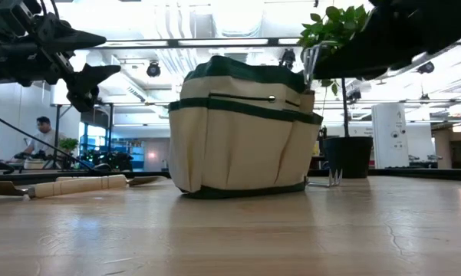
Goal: Pick & Place Garden tools in Gardening bag
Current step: Put the right brown hand rake into the green gardening bag, then put the brown hand rake into the green gardening bag
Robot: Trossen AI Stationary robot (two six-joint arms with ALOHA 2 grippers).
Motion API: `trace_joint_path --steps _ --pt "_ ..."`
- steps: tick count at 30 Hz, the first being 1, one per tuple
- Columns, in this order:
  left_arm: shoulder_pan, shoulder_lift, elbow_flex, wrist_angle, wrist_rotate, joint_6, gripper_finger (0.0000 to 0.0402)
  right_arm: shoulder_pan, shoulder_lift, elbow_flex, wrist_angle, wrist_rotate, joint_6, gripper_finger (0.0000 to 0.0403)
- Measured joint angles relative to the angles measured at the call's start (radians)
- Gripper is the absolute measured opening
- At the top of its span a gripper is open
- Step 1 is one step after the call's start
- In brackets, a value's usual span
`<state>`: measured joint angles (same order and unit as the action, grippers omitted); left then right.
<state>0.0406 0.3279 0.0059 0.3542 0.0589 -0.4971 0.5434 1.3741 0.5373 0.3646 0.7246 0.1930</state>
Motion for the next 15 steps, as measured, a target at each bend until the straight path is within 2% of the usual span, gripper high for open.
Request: trace_joint_path --steps 3,8,15 --pt "0.0 0.0 0.0 0.0 0.0 0.0 0.0245 0.0 -0.086 -0.001 -0.154 -0.068 0.044 0.0173" --pt "0.0 0.0 0.0 0.0 0.0 0.0 0.0245 -0.001 -0.209 -0.001 -0.441 -0.077 0.146 0.0168" --pt "0.0 0.0 0.0 0.0 0.0 0.0 0.0245 -0.005 -0.316 -0.002 -0.647 -0.071 0.184 0.0157"
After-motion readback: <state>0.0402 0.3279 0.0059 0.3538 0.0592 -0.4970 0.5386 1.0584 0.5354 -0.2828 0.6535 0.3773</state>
